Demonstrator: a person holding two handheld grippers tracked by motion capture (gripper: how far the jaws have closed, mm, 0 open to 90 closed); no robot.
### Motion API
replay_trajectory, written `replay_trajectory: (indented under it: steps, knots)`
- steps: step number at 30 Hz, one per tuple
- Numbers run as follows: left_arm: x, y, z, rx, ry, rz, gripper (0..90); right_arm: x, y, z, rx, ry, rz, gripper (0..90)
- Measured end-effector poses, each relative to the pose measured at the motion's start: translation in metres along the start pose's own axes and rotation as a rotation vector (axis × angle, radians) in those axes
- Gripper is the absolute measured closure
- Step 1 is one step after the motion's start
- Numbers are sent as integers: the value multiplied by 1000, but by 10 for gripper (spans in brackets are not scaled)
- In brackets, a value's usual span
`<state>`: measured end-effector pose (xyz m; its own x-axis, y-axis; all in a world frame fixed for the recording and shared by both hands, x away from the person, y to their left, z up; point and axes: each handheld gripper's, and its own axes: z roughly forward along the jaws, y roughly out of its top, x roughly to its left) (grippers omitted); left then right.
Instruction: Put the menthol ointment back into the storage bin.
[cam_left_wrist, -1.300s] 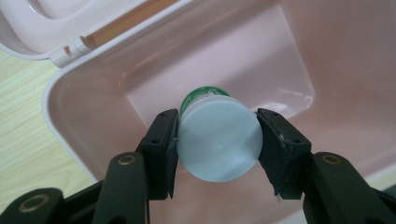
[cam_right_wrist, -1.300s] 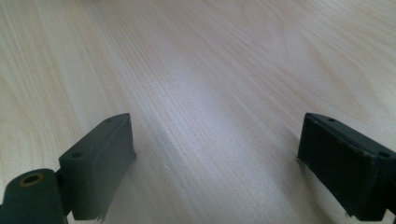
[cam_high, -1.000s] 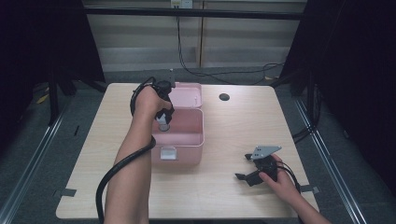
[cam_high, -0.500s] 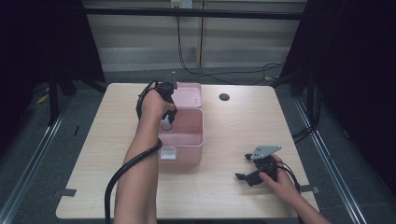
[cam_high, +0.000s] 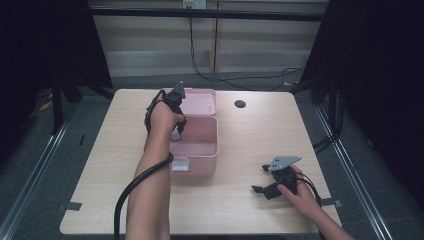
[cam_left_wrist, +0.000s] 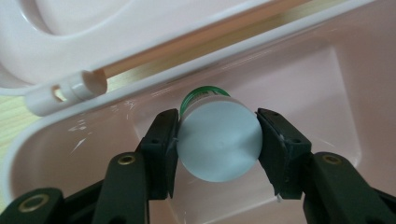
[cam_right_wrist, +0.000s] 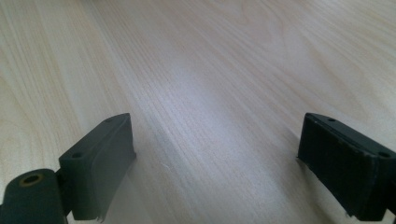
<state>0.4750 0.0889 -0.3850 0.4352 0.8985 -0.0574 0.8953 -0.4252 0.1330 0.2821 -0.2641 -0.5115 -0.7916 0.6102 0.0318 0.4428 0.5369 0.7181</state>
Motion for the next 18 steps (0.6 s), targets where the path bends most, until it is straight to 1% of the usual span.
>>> replay_trajectory:
  steps: [2,4,5,6,9,11,12,13,14,15,16,17,18]
  knots:
    - [1,-1,4,-1,-2,-14,506,0,0,0,0,0,0,99]
    - [3,-2,6,4,9,5,506,0,0,0,0,0,0,99]
    - [2,-2,6,-3,7,-15,505,0,0,0,0,0,0,99]
    - [3,-2,7,-5,10,-2,505,0,0,0,0,0,0,99]
    - [3,-3,7,-11,10,-18,505,0,0,0,0,0,0,99]
    - [3,-3,8,-27,20,-12,505,0,0,0,0,0,0,99]
    - [3,-3,9,-31,22,-14,505,0,0,0,0,0,0,99]
    - [4,-4,11,-37,17,-7,505,0,0,0,0,0,0,99]
    - [3,-4,12,-27,14,-23,505,0,0,0,0,1,0,99]
    - [4,-4,14,-35,19,-10,505,0,0,0,0,1,0,99]
    - [5,-4,15,-25,18,0,505,0,0,0,0,1,0,99]
    - [3,-5,17,-21,18,-17,505,0,0,0,0,0,0,99]
    - [4,-6,19,-22,15,-23,505,0,0,0,-1,0,0,99]
